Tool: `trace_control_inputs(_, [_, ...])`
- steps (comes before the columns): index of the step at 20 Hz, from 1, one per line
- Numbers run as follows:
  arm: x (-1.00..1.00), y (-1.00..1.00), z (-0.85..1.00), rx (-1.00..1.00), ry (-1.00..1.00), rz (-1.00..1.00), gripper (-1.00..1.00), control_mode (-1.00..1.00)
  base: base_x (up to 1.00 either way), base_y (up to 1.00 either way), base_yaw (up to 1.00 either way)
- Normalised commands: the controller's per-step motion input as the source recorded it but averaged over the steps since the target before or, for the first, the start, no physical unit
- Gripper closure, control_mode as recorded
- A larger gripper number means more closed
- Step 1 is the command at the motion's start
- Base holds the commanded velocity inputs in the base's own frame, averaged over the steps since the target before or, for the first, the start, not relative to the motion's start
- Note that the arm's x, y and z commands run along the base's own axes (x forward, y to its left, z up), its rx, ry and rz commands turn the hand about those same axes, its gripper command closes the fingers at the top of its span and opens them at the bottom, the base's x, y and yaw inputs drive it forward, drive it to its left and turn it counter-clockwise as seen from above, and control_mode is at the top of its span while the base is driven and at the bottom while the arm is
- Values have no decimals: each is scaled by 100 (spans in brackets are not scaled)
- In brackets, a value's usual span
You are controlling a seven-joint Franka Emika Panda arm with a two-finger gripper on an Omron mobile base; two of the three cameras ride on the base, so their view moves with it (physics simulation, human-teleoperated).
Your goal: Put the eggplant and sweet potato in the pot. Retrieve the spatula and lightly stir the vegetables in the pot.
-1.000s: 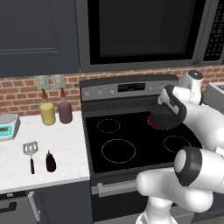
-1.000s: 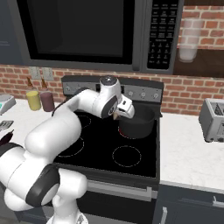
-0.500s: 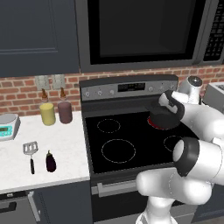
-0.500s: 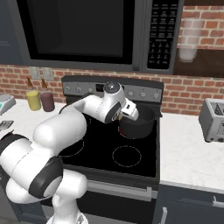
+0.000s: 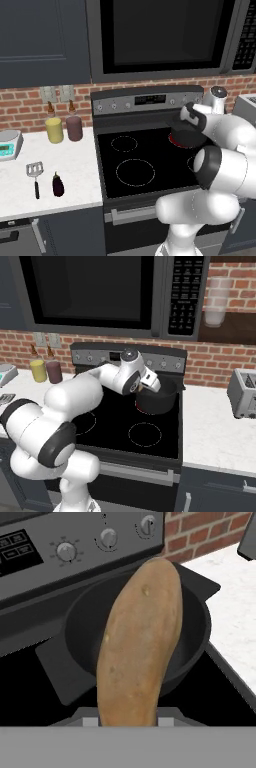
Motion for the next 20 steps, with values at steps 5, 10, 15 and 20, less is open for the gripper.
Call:
trace_control_inputs(5, [14,0,-39,-2,0,-1,100,-100,0,0,0])
trace_control_inputs(10, [10,0,-43,-2,0,0,100,-100,0,0,0])
trace_control_inputs(15, [13,-4,-5,0,0,-1,100,-100,0,0,0])
trace_control_inputs(20, [3,-4,0,0,0,-1,100,-100,0,0,0])
